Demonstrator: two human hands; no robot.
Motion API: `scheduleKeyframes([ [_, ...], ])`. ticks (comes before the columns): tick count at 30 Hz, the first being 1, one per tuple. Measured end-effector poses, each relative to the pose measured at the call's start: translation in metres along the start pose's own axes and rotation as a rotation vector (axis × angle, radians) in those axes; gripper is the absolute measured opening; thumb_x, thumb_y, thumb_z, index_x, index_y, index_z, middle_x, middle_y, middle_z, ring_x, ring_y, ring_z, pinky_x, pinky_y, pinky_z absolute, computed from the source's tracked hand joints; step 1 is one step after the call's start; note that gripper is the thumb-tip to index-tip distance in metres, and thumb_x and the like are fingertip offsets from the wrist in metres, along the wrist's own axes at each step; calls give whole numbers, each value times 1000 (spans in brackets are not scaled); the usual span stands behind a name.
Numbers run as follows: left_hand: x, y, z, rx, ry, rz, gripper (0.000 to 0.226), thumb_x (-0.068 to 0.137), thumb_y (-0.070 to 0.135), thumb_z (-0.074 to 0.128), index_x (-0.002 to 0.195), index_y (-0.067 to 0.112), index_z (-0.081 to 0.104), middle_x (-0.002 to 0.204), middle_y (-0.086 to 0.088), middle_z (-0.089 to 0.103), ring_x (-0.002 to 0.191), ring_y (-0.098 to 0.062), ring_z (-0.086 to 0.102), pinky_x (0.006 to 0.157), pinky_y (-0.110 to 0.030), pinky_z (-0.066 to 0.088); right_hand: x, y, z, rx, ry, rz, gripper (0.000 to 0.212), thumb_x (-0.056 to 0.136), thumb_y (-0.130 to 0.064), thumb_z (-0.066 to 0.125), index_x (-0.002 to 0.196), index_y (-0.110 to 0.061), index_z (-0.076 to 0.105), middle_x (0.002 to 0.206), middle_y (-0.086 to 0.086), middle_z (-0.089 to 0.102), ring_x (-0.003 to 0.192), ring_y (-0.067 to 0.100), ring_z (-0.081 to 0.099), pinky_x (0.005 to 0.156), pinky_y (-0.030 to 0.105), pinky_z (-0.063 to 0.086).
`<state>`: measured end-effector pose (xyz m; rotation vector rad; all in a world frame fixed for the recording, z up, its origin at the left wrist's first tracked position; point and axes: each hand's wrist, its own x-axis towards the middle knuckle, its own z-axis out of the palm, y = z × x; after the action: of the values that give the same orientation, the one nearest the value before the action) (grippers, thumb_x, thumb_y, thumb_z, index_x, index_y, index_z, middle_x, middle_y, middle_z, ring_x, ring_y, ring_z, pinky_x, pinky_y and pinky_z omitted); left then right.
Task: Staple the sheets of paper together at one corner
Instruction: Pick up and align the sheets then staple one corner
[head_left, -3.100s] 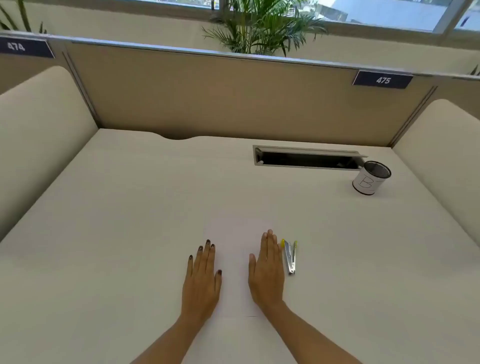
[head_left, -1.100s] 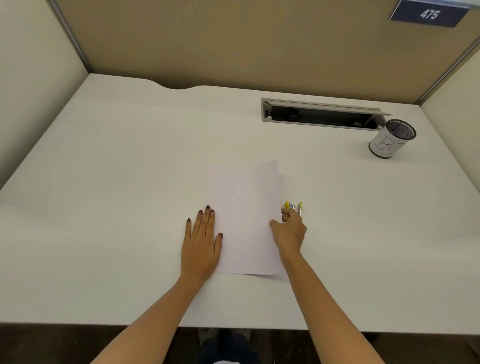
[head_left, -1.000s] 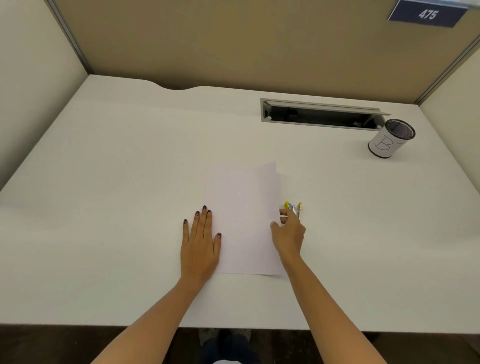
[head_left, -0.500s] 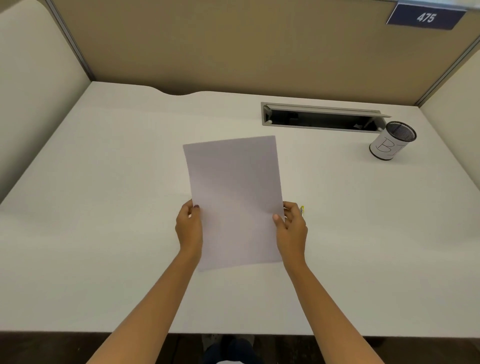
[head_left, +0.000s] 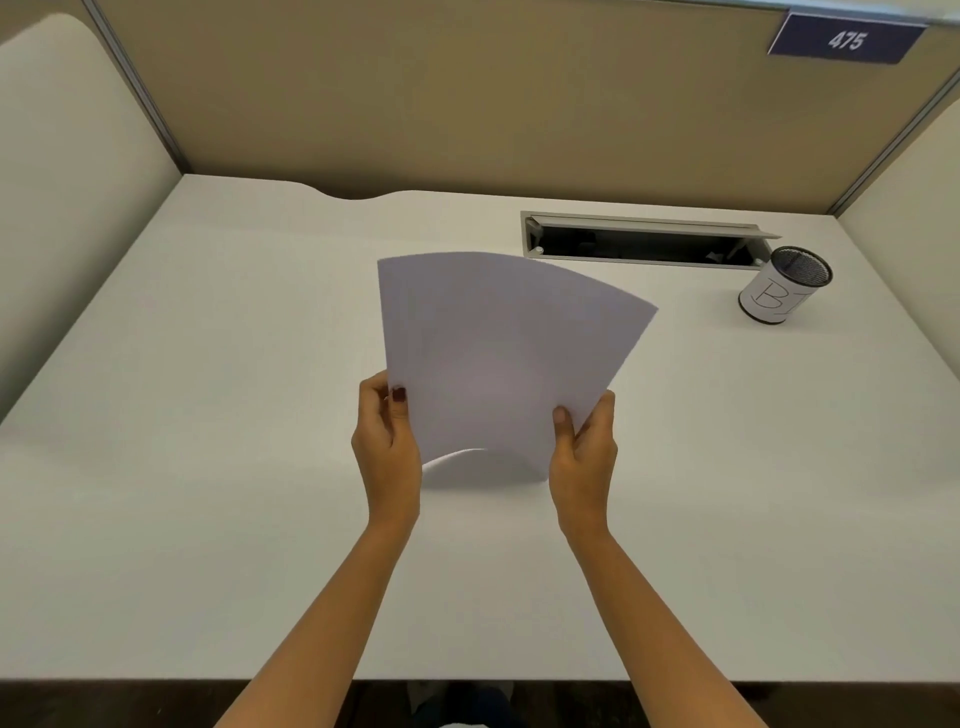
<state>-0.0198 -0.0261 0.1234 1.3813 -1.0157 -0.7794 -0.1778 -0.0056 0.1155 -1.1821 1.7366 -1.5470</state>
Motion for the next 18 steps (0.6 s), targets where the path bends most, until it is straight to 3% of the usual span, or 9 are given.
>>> scheduleKeyframes([
  [3,-2,4,1,-11,4,18,16,101,27,38,104,18,52,91,13,61,77,3,57,65,-11,48,0,-2,0,4,6,-38,24,98,-9,47,110,-29,41,100,-26,56,89,-12,59,76,8,49],
  [9,0,13,0,-48,5,65,13,100,22,39,106,17,49,95,14,60,81,3,59,70,-12,51,-2,-13,0,19,51,-109,37,95,-11,52,109,-43,41,107,-27,54,96,-11,58,84,8,49],
  [12,0,10,-1,-25,-43,71,13,100,23,40,109,20,49,98,16,60,85,1,60,73,-15,53,-4,-9,2,30,39,-80,47,94,-14,56,114,-53,37,115,-21,55,106,4,59,92,13,49],
  [14,-1,6,-2,1,-75,53,15,99,23,41,112,24,48,102,17,60,89,4,60,75,-13,52,-6,-3,3,26,20,-38,48,94,-14,55,116,-52,35,119,-12,55,111,11,56,93,8,45],
  [16,-4,5,-3,7,-95,40,17,99,23,41,112,33,47,105,18,59,90,7,60,75,-12,52,-7,-1,5,16,9,-16,45,96,-12,52,121,-44,34,117,-12,54,109,3,53,92,3,41],
  [18,-5,7,-4,8,-89,50,19,99,23,41,108,39,47,102,19,60,88,7,60,74,-13,52,-7,-2,6,9,13,-22,42,97,-10,49,122,-40,34,111,-22,53,103,-12,53,91,3,40],
])
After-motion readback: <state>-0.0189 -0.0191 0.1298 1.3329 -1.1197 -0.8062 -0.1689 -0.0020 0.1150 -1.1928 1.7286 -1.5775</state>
